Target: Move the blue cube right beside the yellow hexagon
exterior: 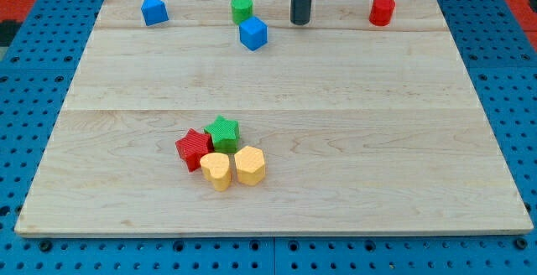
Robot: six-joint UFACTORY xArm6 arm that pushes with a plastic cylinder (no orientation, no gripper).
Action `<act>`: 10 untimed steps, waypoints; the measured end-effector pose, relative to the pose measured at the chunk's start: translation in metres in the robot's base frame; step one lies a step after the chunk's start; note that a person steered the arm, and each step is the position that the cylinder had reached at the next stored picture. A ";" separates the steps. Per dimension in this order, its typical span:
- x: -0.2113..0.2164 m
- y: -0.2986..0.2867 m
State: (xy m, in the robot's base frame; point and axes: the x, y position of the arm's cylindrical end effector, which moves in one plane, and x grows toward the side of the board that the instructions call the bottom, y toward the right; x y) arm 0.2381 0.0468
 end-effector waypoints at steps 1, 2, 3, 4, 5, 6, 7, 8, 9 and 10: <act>0.001 -0.053; 0.074 -0.083; 0.119 -0.076; 0.167 -0.058; 0.115 -0.060; 0.070 -0.083; 0.085 -0.138; 0.182 -0.097; 0.209 -0.066; 0.231 -0.041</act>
State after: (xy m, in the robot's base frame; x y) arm 0.4688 0.0057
